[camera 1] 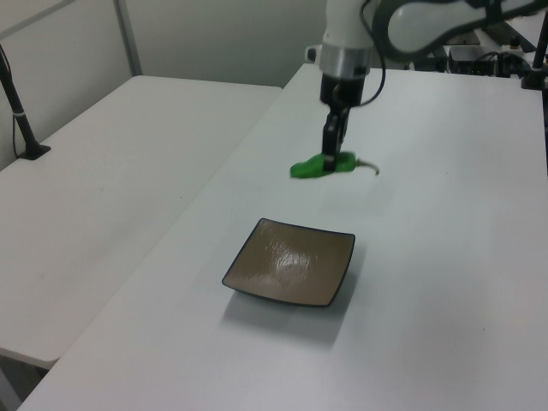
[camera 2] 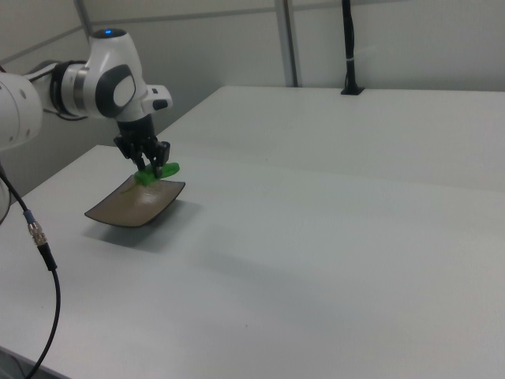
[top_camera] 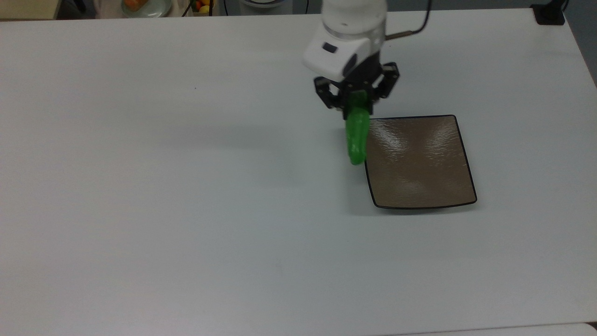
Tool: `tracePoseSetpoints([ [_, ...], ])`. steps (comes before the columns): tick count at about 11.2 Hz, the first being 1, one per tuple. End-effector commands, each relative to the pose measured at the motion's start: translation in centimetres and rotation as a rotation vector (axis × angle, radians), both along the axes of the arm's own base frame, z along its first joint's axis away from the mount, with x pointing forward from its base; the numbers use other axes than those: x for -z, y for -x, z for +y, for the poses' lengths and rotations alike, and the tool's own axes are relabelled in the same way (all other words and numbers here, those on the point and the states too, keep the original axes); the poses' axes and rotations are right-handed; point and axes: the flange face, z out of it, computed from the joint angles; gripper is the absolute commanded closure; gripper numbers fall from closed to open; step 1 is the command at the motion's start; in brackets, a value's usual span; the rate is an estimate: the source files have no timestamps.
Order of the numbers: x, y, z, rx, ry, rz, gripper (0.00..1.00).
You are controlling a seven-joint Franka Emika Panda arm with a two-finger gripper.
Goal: Chili peppers are placed on a ceramic plate
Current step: 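Lift the held chili pepper and carry it toward the brown plate, then lower the chili pepper onto the plate's center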
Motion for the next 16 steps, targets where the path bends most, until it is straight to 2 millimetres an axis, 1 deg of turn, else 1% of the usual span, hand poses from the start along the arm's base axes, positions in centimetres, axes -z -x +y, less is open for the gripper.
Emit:
tracePoseSetpoints([
  [1,3.2,-0.7,4.4,0.044,-0.067,-0.077,0.97],
  [2,4.2,-0.8,5.9,0.045,-0.081,-0.100,0.97],
  [4,5.9,-0.9,7.8,0.030,-0.097,-0.139,0.97],
  [5,6.5,-0.6,8.3,0.017,-0.095,-0.143,0.97],
  [6,7.5,-0.2,9.1,0.001,-0.100,-0.145,0.97],
  [7,8.1,0.0,9.4,-0.002,-0.108,-0.162,0.95],
  [8,9.3,0.3,10.0,-0.009,-0.116,-0.166,0.94],
  [10,10.2,0.5,10.4,-0.015,-0.117,-0.166,0.87],
  [11,10.6,0.5,10.4,-0.014,-0.116,-0.160,0.78],
  [13,10.7,0.5,10.4,-0.005,-0.117,-0.156,0.53],
  [14,10.6,0.5,10.4,-0.006,-0.119,-0.157,0.33],
  [15,10.5,0.5,10.4,-0.008,-0.117,-0.158,0.00],
  [16,10.3,0.5,10.4,-0.011,-0.117,-0.162,0.00],
])
